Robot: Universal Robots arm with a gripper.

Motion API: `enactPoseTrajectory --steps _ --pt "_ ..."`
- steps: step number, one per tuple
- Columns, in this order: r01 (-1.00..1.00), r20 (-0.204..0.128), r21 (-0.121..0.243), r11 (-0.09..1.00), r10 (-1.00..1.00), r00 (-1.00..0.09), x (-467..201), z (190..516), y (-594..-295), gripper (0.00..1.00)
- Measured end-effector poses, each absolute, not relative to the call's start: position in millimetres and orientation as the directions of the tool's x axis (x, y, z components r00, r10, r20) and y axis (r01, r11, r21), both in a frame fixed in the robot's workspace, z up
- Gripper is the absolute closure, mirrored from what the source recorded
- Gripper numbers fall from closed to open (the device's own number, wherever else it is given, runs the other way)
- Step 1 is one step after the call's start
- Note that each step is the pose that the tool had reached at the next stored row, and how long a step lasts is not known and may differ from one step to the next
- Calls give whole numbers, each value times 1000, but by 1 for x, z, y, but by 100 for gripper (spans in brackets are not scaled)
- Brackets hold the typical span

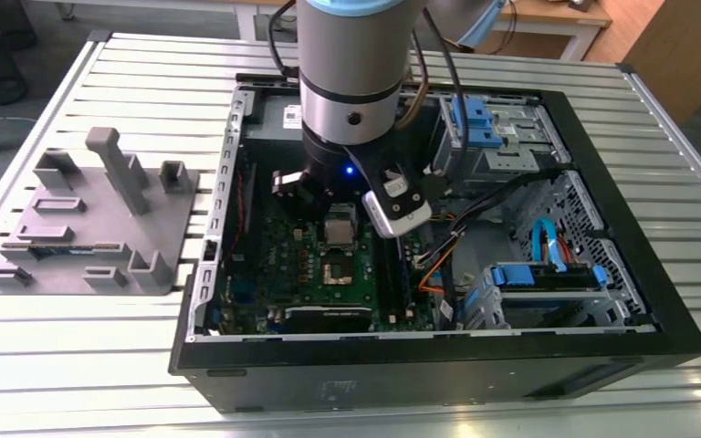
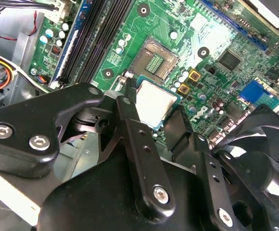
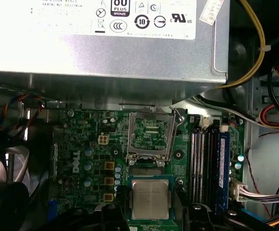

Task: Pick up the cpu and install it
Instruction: 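Place the cpu into insertion slot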

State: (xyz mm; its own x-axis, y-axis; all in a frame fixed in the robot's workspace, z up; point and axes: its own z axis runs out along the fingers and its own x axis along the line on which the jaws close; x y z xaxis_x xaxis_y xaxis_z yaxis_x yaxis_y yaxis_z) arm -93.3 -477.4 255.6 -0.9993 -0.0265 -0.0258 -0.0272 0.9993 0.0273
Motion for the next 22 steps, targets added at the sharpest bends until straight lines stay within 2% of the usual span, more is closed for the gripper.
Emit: enactPoseTrajectory --steps 22 --pt "-13 -26 24 1000 -12 -1000 -93 231 -485 53"
